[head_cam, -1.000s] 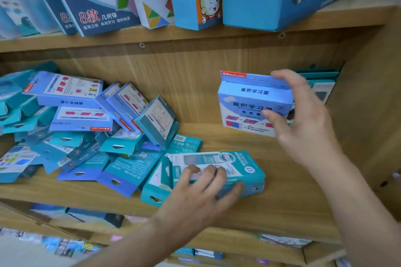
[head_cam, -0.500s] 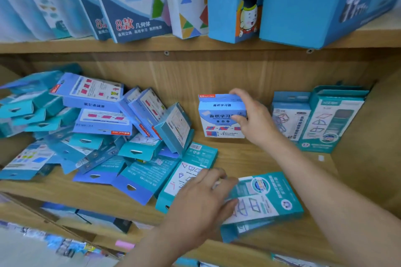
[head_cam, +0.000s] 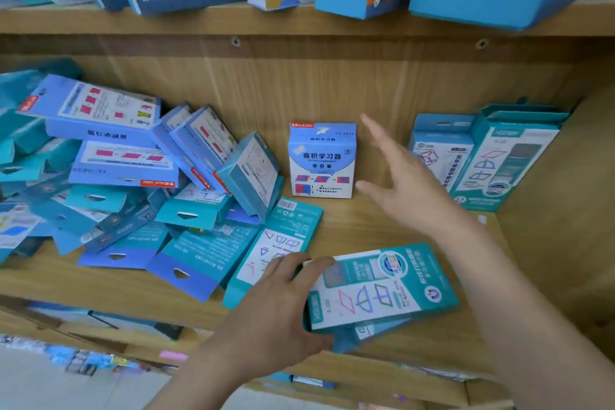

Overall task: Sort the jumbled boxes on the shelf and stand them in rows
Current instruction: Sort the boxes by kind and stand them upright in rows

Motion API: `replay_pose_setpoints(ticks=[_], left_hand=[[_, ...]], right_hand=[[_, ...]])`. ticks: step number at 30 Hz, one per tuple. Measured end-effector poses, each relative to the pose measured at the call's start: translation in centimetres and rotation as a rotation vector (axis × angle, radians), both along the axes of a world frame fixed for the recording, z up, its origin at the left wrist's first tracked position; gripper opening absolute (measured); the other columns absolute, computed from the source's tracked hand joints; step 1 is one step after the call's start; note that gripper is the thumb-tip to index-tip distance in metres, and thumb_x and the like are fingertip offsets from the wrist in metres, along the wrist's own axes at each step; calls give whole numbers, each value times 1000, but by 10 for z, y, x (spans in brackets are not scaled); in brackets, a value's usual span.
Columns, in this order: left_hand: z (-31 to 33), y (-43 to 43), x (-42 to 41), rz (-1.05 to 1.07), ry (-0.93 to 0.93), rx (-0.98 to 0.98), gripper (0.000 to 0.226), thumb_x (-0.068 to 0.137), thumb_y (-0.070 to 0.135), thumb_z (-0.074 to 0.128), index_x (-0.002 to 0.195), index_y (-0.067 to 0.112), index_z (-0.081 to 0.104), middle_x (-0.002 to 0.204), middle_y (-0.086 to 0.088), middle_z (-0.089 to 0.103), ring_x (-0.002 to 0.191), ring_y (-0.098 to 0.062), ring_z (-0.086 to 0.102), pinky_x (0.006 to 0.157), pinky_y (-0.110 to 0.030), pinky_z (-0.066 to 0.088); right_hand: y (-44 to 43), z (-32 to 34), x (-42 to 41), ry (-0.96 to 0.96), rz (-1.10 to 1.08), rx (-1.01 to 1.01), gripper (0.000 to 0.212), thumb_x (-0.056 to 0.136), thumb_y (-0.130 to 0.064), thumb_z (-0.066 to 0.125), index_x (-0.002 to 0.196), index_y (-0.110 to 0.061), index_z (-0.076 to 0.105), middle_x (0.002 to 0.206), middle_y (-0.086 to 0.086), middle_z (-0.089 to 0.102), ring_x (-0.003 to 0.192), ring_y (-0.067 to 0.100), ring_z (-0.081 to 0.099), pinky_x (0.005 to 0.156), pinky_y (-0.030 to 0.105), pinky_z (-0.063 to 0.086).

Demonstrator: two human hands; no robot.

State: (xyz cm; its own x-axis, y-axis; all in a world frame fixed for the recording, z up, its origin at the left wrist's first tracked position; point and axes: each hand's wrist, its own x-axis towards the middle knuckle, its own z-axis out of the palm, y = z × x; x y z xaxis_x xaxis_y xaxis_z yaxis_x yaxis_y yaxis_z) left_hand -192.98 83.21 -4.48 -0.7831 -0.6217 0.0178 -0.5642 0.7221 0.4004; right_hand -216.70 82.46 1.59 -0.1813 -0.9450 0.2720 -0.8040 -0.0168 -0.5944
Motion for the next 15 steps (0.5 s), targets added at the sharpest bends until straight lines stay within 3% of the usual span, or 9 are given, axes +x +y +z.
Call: replay_pose_setpoints(ticks=[2,4,6,9,11,15], left_hand=[[2,-2,0,30,111,65,94,58,55,78,138,45,28,130,22,32,121,7,29,97,0,20],[8,-6,-1,53,263,119,90,55,46,82,134,43,37,130,22,38,120,9,36,100,-8,31],[19,-8,-2,40,407,170,85,55,35,84,130,40,45,129,20,42,122,6,41,97,-14,37],[43,-9,-6,39,545,228,85,56,28,85,129,43,45,125,20,45,120,1,46,91,-12,39],[55,-8,-12,58,692,336,86,60,22,83,131,47,40,126,15,48,114,-10,55,88,-23,48],[66,0,-33,178,1041,558,86,67,22,82,133,49,33,124,13,55,99,-16,66,75,-20,52]], right_hand=[[35,11,-1,-28,126,179,93,77,-41,74,144,-54,10,150,-13,30,140,7,22,112,27,21],[63,8,4,125,234,442,101,70,-54,75,140,-60,2,149,-23,16,138,-4,7,115,28,13],[75,-7,11,266,253,562,109,66,-60,74,138,-61,-9,153,-23,3,140,-3,-4,116,37,10],[78,-27,18,245,202,461,113,62,-59,76,139,-58,-7,149,-17,19,140,4,11,111,39,20],[79,-28,20,168,119,331,108,59,-58,74,140,-55,3,133,-17,35,129,7,31,105,38,30],[81,-26,32,193,-230,8,105,53,-73,55,142,-36,15,116,-6,42,113,14,43,93,40,35]])
